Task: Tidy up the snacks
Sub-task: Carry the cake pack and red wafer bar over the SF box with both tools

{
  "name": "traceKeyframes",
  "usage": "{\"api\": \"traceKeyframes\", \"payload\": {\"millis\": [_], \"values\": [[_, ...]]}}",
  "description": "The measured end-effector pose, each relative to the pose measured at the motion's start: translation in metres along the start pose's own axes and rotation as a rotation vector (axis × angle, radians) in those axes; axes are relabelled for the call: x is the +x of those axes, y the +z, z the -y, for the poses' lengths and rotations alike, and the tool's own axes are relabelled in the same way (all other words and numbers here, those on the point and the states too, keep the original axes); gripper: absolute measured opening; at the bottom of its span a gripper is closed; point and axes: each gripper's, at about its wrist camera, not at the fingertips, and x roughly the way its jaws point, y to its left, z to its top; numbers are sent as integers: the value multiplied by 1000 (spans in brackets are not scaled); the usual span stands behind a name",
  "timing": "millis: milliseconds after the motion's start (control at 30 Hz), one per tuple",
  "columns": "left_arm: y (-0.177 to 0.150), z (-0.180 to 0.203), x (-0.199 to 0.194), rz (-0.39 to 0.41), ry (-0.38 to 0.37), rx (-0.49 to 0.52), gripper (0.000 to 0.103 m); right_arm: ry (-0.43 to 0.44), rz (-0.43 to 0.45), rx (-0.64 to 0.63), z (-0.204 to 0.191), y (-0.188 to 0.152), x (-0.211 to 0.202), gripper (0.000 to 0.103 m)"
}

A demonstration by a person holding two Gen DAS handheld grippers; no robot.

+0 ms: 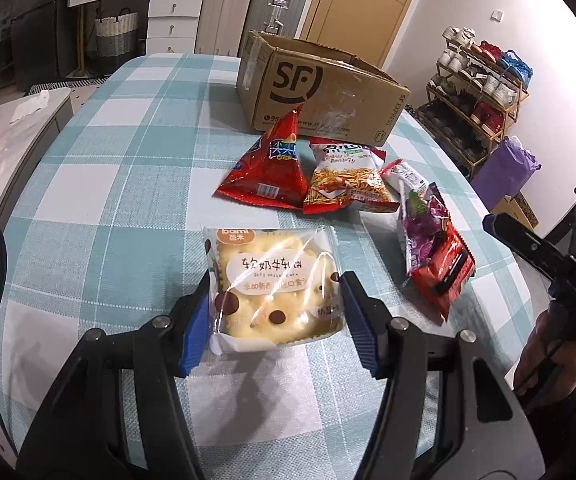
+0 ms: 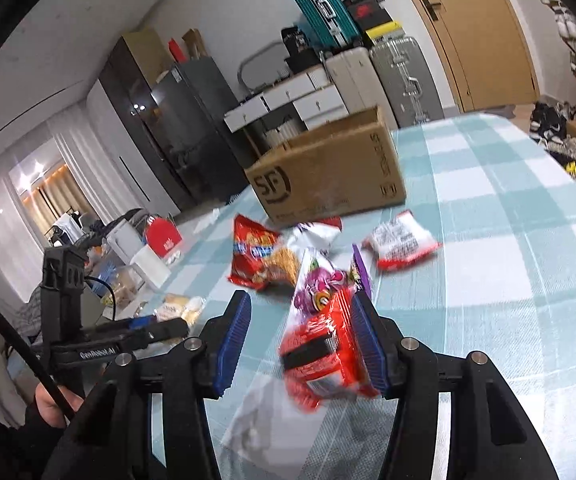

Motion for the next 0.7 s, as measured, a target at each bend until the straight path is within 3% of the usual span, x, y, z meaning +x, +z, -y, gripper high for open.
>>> {"api": "traceKeyframes", "payload": {"millis": [200, 267, 333, 467, 700], "values": [[-1, -2, 1, -7, -4, -5, 57, -52, -107, -43, -6, -5, 17, 55], [-1, -3, 2, -15, -6, -7, 57, -96, -138, -80, -11, -12, 22, 65], [-2, -3, 3, -18, -7, -10, 57, -131, -148, -128, -16, -17, 26, 84], [-3, -4, 3, -18, -8, -11, 57, -211, -163, -228, -28, -22, 31, 85], [-2, -4, 3, -20, -7, -14, 57, -235, -220, -317, -41, -32, 41, 85]]}}
